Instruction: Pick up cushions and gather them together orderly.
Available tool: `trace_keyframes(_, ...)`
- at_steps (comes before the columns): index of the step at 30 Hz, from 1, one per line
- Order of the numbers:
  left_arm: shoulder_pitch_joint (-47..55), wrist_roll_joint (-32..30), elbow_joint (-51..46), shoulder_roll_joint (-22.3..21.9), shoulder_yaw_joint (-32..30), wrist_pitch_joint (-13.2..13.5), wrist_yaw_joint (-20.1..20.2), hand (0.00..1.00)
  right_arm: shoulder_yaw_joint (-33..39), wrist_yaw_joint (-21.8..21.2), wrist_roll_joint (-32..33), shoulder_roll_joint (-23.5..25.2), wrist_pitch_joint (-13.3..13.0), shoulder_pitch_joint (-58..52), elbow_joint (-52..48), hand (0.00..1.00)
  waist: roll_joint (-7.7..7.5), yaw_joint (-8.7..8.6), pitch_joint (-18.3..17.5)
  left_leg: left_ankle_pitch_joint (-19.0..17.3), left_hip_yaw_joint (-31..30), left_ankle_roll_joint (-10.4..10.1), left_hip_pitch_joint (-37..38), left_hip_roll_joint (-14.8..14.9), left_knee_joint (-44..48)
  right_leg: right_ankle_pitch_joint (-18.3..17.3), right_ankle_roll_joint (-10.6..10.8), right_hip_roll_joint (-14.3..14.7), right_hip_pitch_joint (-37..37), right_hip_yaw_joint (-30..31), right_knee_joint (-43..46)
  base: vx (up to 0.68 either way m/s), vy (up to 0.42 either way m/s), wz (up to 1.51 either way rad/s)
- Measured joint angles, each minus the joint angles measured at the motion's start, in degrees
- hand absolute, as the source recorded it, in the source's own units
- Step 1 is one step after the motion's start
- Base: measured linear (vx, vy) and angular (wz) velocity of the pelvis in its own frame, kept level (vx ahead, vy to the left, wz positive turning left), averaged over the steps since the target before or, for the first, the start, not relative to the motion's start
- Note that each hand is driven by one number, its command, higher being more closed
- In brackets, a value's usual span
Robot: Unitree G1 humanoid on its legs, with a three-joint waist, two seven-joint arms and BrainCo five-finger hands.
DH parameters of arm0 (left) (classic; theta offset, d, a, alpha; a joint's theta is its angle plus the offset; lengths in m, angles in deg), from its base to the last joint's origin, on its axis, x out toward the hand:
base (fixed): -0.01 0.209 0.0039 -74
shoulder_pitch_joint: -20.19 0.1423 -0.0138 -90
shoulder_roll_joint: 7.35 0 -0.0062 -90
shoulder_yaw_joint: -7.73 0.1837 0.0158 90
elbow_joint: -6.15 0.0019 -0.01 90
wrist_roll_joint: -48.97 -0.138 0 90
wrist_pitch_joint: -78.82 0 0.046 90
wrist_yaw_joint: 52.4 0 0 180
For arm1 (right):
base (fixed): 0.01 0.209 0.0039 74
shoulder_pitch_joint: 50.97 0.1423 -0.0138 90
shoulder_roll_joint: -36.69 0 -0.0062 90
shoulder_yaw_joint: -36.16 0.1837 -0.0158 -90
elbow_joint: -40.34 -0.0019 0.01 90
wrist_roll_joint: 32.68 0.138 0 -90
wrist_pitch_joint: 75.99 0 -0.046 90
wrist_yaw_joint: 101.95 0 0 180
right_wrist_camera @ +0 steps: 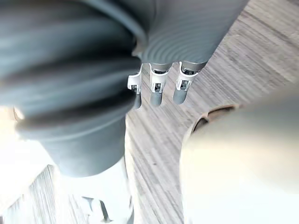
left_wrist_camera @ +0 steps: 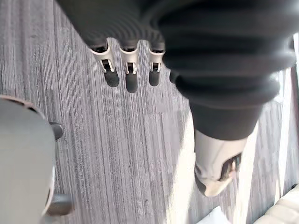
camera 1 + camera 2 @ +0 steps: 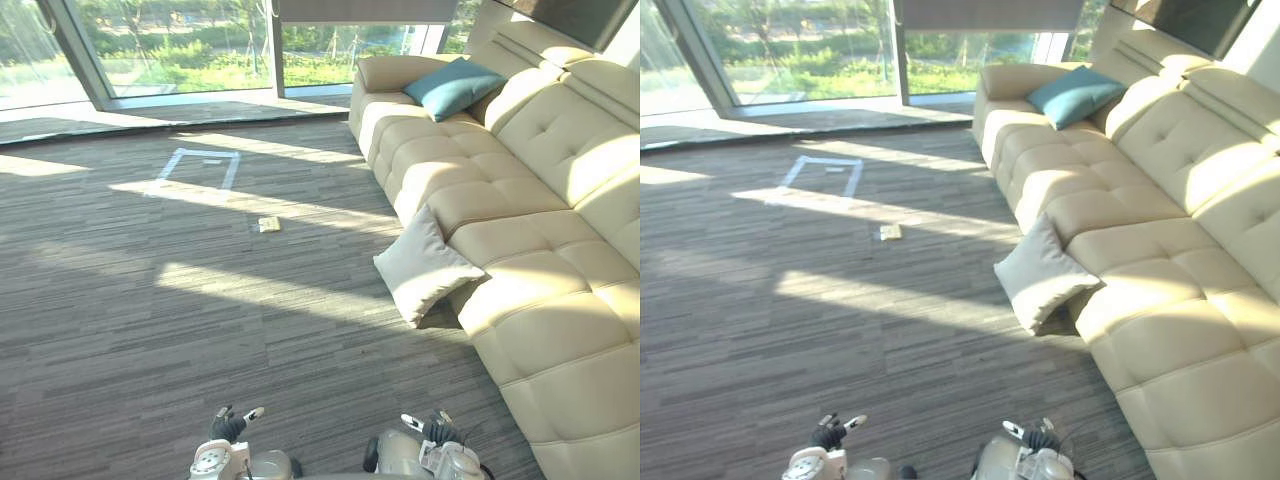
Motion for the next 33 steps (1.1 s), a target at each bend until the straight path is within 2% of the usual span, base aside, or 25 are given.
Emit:
trace_keyframes(1,0.23,-0.1,-0.01,0.15,0.01,0.02,0.09,0.0,0.09,-0.01,-0.02,0.01,0.02,-0.07,0.05,0.0,-0.43,-0.15,-0.01,-1.07,0.43,-1.57,2.0,-0.36,-0.58,4.52,-0.95,1.17,-0.25,-0.75,-7.47,0.72,-0.104,0.11)
trace_keyframes(2,0.7,-0.1,-0.14,0.24,-0.15,0.1,0.12,0.0,0.4,-0.01,-0.03,0.01,0.09,-0.68,0.0,0.0,-1.09,-0.16,-0.28,-2.54,0.35,-2.9,4.41,-1.32,-0.41,7.02,-2.61,1.32,-0.13,0.0,-8.86,0.63,-0.116,0.27)
trace_keyframes(3,0.94,-0.28,-0.21,0.14,-0.65,0.12,0.14,0.0,0.55,0.02,0.0,-0.01,0.13,-1.23,-0.12,0.0,-1.52,-0.3,-0.56,-3.56,-0.4,-3.51,5.96,-1.91,0.07,9.88,-6.59,1.58,0.14,2.02,-8.36,0.69,-0.149,0.37)
trace_keyframes(4,0.85,-0.64,-0.17,-0.87,-1.04,0.05,0.17,0.0,1.62,-0.16,-0.12,-0.07,0.2,-1.18,-0.63,0.0,-0.54,-0.59,-0.8,-4.61,-0.93,-4.45,6.78,-0.8,2.54,10.45,-8.17,2.28,0.06,3.03,-4.67,0.67,-0.197,0.25)
trace_keyframes(6,1.19,-1.35,-1.07,-2.74,-2.91,0.16,0.26,0.0,2.5,-0.21,-0.54,-0.16,0.38,-1.56,-1.57,0.0,1.66,-0.49,-2.0,-4.57,-2.06,-5.42,0.03,2.9,18.26,6.9,-8.24,3.72,1.75,1.9,-4.95,0.62,-0.226,0.14)
trace_keyframes(7,1.28,-2.16,-1.72,-3.83,-4.83,0.12,0.43,0.0,2.42,-0.23,-0.69,0.06,0.43,-1.94,-2.96,0.0,3.51,-0.58,-1.52,-1.79,-3.31,-8.75,-6.08,6.43,32.75,6.08,-9.02,6.12,4.46,2.04,-6.7,0.58,-0.199,-0.05)
trace_keyframes(8,1.75,-2.11,-2.69,-4.76,-6.79,0.16,0.69,0.0,2.28,-0.17,-1.38,-0.36,0.78,-2.06,-3.54,0.0,4.48,-0.36,-1.47,-1.32,-3.81,-9.78,-9.85,9.35,42.88,5.17,-9.42,8.34,7.01,2.47,-8.08,0.69,-0.204,-0.29)
trace_keyframes(9,1.98,-2.14,-3.56,-5.34,-7.63,0.13,0.77,0.0,2.14,-0.07,-1.51,-0.39,1.13,-2.18,-3.53,0.0,4.65,-0.21,-1.39,-1.62,-3.53,-9.66,-12.07,11.46,49.63,4.05,-9.8,9.73,9.68,2.92,-8.78,0.58,-0.139,-0.5)
trace_keyframes(10,2.34,-2.18,-4.52,-4.91,-7.37,0.13,1.01,0.0,1.87,-0.03,-1.47,0.08,1.36,-2.43,-3.65,0.0,3.74,0.05,-0.92,-2.55,-3.39,-9.88,-14.19,12.58,53.67,2.59,-9.97,10.68,13.34,4.04,-9.67,0.45,-0.106,-0.53)
trace_keyframes(11,2.46,-2.15,-4.9,-4.45,-7.33,0.14,1.1,0.0,1.88,-0.02,-1.39,0.57,1.5,-2.5,-3.66,0.0,2.99,0.28,-0.79,-3.27,-2.86,-9.4,-15.65,12.75,53.86,1.91,-9.91,10.99,15.34,5.32,-10.3,0.39,-0.106,-0.69)
trace_keyframes(13,2.47,-2.09,-6.24,-3.85,-7.44,0.2,1.1,0.0,2.03,0.05,-1.24,1.65,1.56,-2.59,-3.59,0.0,1.19,0.85,-0.88,-4.97,-1.3,-7.52,-19.91,12.41,47.74,1.57,-9.25,11.06,19.38,8.85,-13.13,0.49,-0.118,-0.89)
trace_keyframes(16,2.36,-2.03,-7.39,-4.19,-7.46,0.48,1.08,0.0,2.01,0.41,-0.97,1.84,1.6,-2.61,-3.98,0.0,1.23,1.48,-0.87,-5.77,-3.27,-7.08,-25.12,10.74,33.36,0.6,-7.59,10.64,22.96,14.51,-14.94,0.44,0.037,-1.01)
trace_keyframes(17,2.19,-2.03,-7.42,-4.3,-7.47,0.88,1.01,0.0,1.99,0.57,-0.94,1.87,1.6,-3.07,-4.09,0.0,1.2,1.95,-0.86,-5.26,-6.23,-7.67,-25.95,8.88,27.3,-0.17,-6.38,10.1,23.95,16.97,-15.09,0.29,0.136,-0.8)
trace_keyframes(18,2.17,-2.02,-7.41,-4.37,-7.47,1.05,0.92,0.0,1.95,0.68,-0.94,1.86,1.6,-3.19,-4.11,0.0,1.2,2.12,-0.85,-4.88,-7.5,-7.57,-26.35,8.31,25.29,-0.53,-5.94,9.94,24.26,17.98,-15.17,0.33,0.203,-0.99)
trace_keyframes(20,2.03,-1.55,-7.4,-4.55,-7.44,1.31,0.71,0.0,1.78,1.0,-0.94,1.82,1.58,-3.71,-4.48,0.0,1.3,2.77,-0.93,-2.21,-13.68,-7.5,-27.62,5.67,19.21,-3.88,-3.64,8.99,24.91,22.54,-13.62,0.36,0.285,-0.98)
trace_keyframes(21,2.1,-1.34,-7.39,-4.59,-7.44,1.3,0.68,0.0,1.56,1.04,-0.94,1.72,1.56,-3.9,-4.53,0.0,1.38,2.91,-0.99,-1.66,-13.74,-6.83,-27.44,5.79,18.62,-4.83,-3.13,8.94,24.87,23.45,-12.7,0.36,0.318,-0.96)
trace_keyframes(22,2.57,-0.84,-7.19,-4.71,-7.46,1.28,0.68,0.0,1.25,1.12,-0.96,1.6,1.52,-4.62,-4.75,0.0,1.92,3.0,-1.74,-0.45,-13.58,-5.06,-26.88,5.96,18.57,-7.72,-1.98,9.0,24.76,25.58,-10.05,0.33,0.326,-0.74)
trace_keyframes(23,2.71,-0.44,-7.06,-4.58,-7.62,1.28,0.71,0.0,1.05,1.21,-0.96,1.73,1.52,-5.03,-4.7,0.0,1.89,3.03,-2.39,1.91,-13.27,-5.59,-26.68,5.83,19.81,-9.27,-1.12,8.64,24.66,26.75,-8.22,0.42,0.41,-0.87)
trace_keyframes(24,2.9,-0.26,-7.03,-4.3,-7.81,1.28,0.74,0.0,0.19,1.25,-0.97,1.84,1.58,-6.37,-4.58,0.0,1.13,3.26,-3.38,2.71,-11.35,-6.26,-26.6,5.88,21.11,-10.88,0.4,7.78,23.89,27.88,-5.72,0.43,0.424,-1.0)
trace_keyframes(25,2.99,-0.13,-6.48,-3.55,-8.53,1.18,0.63,0.0,-0.72,1.11,-1.09,2.31,1.73,-7.29,-4.67,0.0,-0.69,3.95,-5.12,1.06,-7.21,-5.53,-25.85,5.39,21.71,-11.38,2.11,5.49,20.64,28.6,0.16,0.48,0.454,-1.38)
trace_keyframes(26,3.0,0.09,-5.61,-2.56,-9.16,1.07,0.6,0.0,-1.51,0.95,-1.12,3.63,1.75,-7.37,-5.58,0.0,-2.08,3.67,-5.51,-0.92,-3.68,-4.21,-23.25,4.92,21.03,-9.35,4.45,2.73,16.28,25.46,8.17,0.5,0.488,-1.4)
trace_keyframes(27,2.7,0.18,-5.44,-2.28,-9.16,0.95,0.24,0.0,-1.47,0.83,-1.14,3.84,1.75,-7.73,-6.3,0.0,-2.4,3.66,-5.48,-1.45,-1.57,-3.76,-20.98,4.91,19.98,-8.94,4.79,0.8,14.56,22.47,12.23,0.38,0.378,-1.24)
trace_keyframes(29,2.84,0.18,-4.38,-2.3,-8.95,0.59,-0.27,0.0,-1.44,0.75,-1.33,3.68,1.42,-7.63,-6.95,0.0,-2.17,3.5,-5.56,-1.74,3.25,-3.49,-14.58,5.09,15.12,-8.99,4.01,-4.73,12.89,11.79,16.92,0.2,0.222,-1.01)
trace_keyframes(31,2.82,0.22,-3.4,-2.33,-8.53,0.59,-0.28,0.0,-1.44,0.75,-1.75,3.27,1.37,-7.47,-6.73,0.0,-1.72,3.36,-5.57,-1.65,7.49,-3.56,-9.39,5.76,10.72,-9.48,3.0,-6.97,12.49,3.13,14.46,0.18,0.175,-1.04)
trace_keyframes(33,2.56,0.23,-2.12,-1.74,-6.8,0.54,-0.2,0.0,-1.8,0.76,-1.99,2.07,1.4,-6.3,-5.78,0.0,-1.32,2.88,-5.59,-1.27,10.62,-4.22,-6.86,6.74,7.49,-9.09,2.81,-5.43,9.84,-0.37,9.37,0.26,0.083,-0.95)
